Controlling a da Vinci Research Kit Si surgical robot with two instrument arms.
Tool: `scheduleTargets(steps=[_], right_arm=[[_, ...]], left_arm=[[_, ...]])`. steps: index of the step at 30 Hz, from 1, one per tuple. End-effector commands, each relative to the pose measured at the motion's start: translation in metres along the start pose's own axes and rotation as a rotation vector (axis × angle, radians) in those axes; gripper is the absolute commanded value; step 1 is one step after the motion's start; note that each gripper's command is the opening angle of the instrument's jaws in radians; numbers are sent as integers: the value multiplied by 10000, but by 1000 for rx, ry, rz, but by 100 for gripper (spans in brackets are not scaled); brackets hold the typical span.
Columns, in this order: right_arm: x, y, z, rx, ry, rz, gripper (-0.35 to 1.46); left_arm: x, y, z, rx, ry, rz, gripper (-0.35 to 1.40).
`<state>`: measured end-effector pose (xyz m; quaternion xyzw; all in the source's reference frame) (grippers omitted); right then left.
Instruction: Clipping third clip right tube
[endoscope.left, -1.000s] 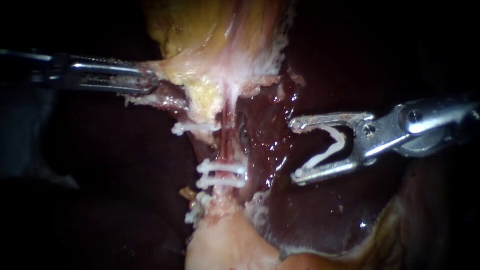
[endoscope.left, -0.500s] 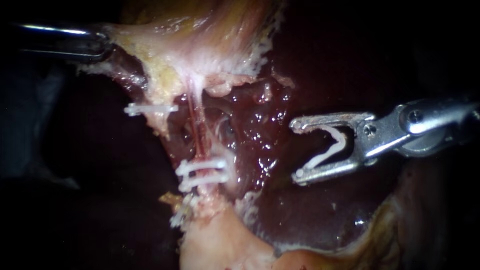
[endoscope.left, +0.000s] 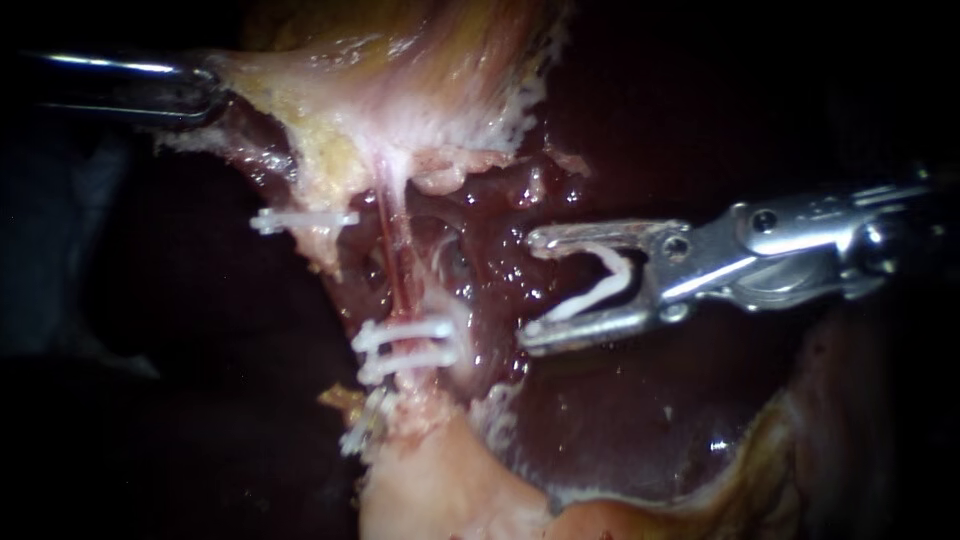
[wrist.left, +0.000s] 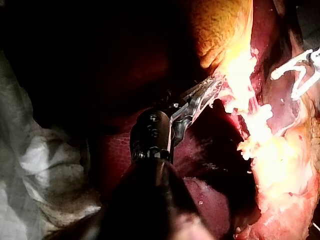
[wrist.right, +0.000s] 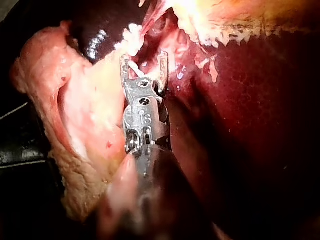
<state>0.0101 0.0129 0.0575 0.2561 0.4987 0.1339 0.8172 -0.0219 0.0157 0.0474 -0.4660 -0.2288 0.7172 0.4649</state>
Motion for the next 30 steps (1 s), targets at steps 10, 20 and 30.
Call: scheduleTargets(steps=[10, 20, 30], right_arm=[[0, 27, 58, 18, 50, 78, 49], [9, 43, 84, 124, 183, 170, 48], [18, 49, 101, 195, 242, 195, 46]], left_arm=[[-1, 0, 2, 1, 1, 1, -35], [-2, 0, 2, 5, 2, 1, -35], [-3, -2, 3, 6, 3, 1, -35]])
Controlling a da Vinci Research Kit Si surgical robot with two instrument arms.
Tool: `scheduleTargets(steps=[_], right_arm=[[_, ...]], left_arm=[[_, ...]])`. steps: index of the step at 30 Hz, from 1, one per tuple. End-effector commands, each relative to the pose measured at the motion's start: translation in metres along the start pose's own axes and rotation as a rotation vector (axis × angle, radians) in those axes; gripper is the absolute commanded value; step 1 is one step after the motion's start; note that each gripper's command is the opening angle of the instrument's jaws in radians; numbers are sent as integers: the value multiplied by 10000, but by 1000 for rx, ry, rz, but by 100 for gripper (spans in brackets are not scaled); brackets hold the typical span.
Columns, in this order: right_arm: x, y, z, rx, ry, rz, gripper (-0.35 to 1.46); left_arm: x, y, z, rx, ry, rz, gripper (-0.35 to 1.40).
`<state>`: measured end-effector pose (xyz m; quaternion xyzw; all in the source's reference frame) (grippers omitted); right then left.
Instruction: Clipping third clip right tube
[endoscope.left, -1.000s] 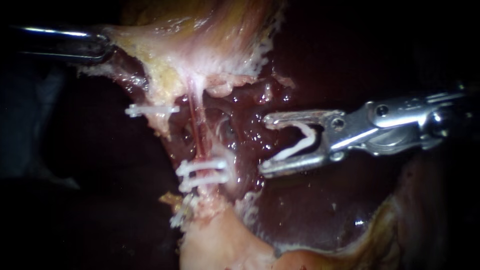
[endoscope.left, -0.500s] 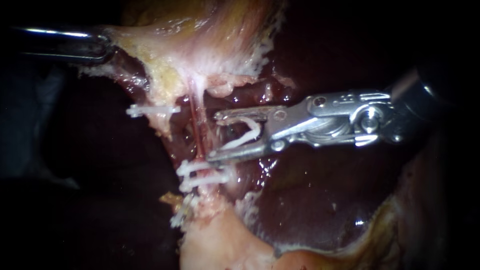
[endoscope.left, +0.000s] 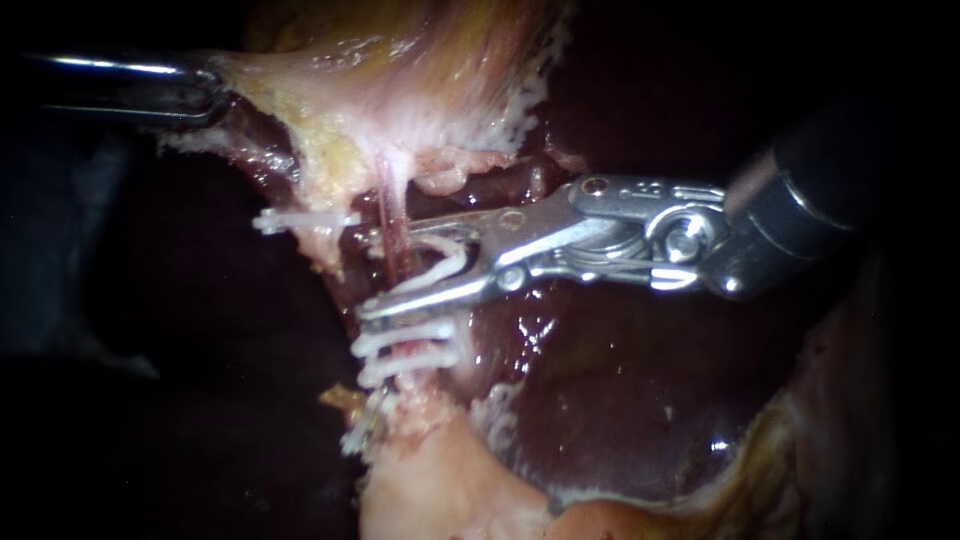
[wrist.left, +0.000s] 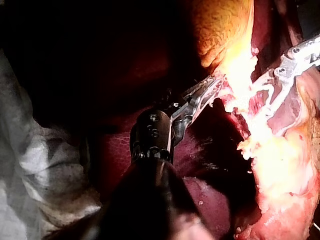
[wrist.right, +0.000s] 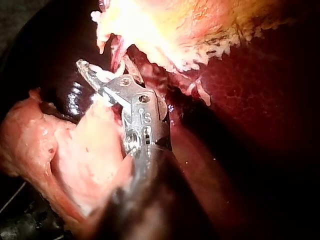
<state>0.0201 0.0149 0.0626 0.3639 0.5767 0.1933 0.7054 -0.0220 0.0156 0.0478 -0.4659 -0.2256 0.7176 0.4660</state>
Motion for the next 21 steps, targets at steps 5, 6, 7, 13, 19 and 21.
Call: scheduleTargets(steps=[5, 6, 7, 13, 19, 21], right_arm=[[3, 3, 6, 13, 42, 18, 46], [3, 3, 7, 13, 49, 23, 46], [3, 3, 8, 15, 54, 28, 46], [5, -1, 7, 81, 99, 76, 46], [13, -16, 6, 156, 129, 90, 46], [18, -23, 6, 178, 143, 95, 46]], left_arm=[[0, -1, 0, 1, 0, 0, -35], [0, -1, 0, 1, 0, 0, -35], [0, -1, 1, 1, 0, 0, -35], [0, -3, 1, 2, 1, -1, -35], [0, -4, 0, 2, 1, -1, -35], [0, -5, 0, 2, 1, -1, -35]])
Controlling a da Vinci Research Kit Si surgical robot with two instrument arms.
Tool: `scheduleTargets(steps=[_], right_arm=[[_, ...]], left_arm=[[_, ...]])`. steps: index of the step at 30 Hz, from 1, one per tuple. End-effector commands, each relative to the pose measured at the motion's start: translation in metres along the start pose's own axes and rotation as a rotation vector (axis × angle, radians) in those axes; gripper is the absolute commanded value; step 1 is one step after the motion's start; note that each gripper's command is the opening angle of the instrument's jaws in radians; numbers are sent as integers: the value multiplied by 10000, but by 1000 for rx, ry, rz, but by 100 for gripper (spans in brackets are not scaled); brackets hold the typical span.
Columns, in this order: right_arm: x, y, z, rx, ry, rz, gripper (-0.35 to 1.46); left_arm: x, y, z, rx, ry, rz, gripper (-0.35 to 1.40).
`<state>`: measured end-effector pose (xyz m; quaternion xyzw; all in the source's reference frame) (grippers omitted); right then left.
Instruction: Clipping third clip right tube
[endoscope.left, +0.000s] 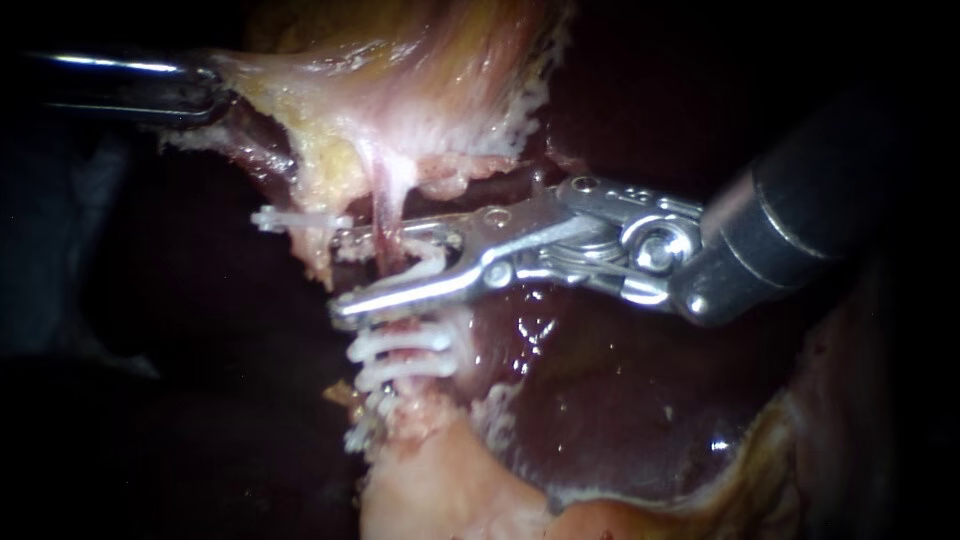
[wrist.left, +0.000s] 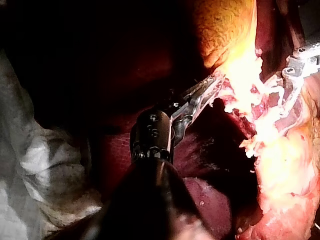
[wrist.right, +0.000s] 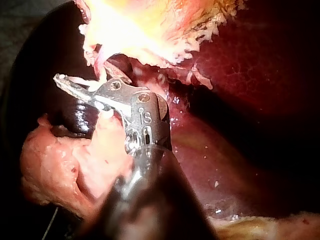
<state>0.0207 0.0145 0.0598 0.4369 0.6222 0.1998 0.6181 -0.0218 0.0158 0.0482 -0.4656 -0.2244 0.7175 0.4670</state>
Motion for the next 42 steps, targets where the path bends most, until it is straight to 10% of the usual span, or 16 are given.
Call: scheduleTargets(steps=[1, 10, 42], right_arm=[[3, -4, 1, 10, 5, 7, 46], [21, -25, 9, 67, 32, 23, 42], [15, -11, -7, -5, 41, 171, -35]], left_arm=[[0, 0, 0, 0, 0, 0, -35], [-1, -2, 0, 0, 0, 0, -35], [-2, -3, 4, 3, 2, 1, -35]])
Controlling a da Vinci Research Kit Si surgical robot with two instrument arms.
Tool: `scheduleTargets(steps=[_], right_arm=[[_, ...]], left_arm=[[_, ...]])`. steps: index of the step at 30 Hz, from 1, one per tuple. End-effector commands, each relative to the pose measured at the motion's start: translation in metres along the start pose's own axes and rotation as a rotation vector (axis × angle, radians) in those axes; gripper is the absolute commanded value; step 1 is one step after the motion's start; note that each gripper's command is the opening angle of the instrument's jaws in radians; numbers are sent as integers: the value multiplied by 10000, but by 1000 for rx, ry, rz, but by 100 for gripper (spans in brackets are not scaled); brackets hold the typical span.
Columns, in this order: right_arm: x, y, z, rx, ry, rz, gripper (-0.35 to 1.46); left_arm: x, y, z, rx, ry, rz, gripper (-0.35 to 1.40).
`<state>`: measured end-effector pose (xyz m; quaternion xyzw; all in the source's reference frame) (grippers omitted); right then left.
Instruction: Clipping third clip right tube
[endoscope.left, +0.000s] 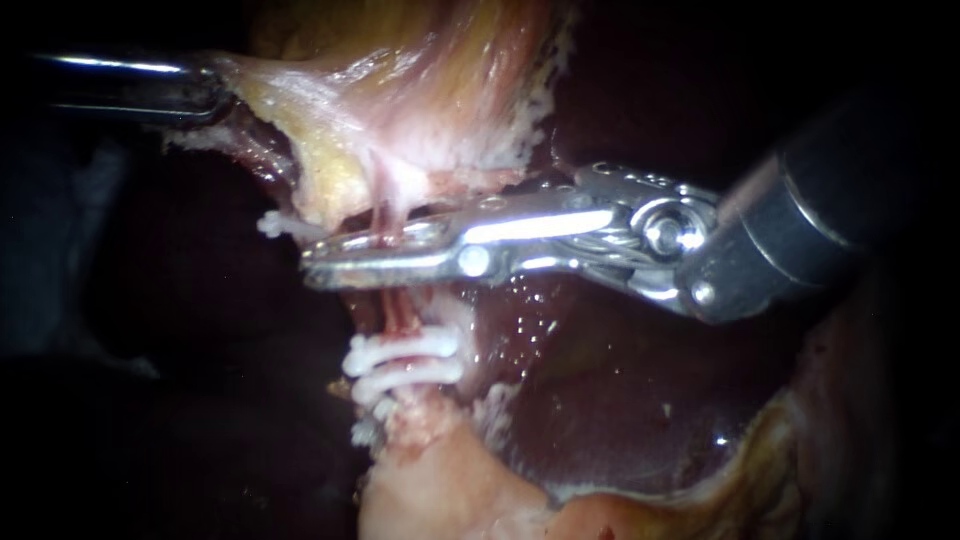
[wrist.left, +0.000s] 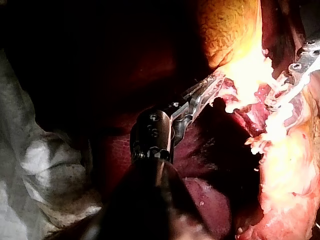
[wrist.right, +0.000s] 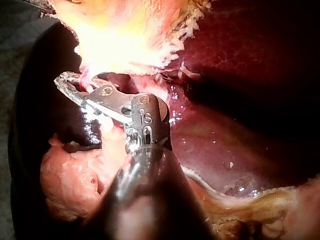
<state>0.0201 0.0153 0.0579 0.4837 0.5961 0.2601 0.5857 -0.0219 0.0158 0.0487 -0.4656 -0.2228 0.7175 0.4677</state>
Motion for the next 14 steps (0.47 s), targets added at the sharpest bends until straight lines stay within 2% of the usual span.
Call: scheduleTargets(steps=[1, 4, 14], right_arm=[[-3, 1, -3, -14, -10, 3, -35], [-5, 3, -5, -30, -36, 3, -35], [-10, 7, -5, -31, -38, 0, -35]], left_arm=[[0, 0, 0, 0, 0, 0, -35], [0, 0, 1, 0, 0, 0, -35], [0, 0, 1, 0, 0, 0, -35]])
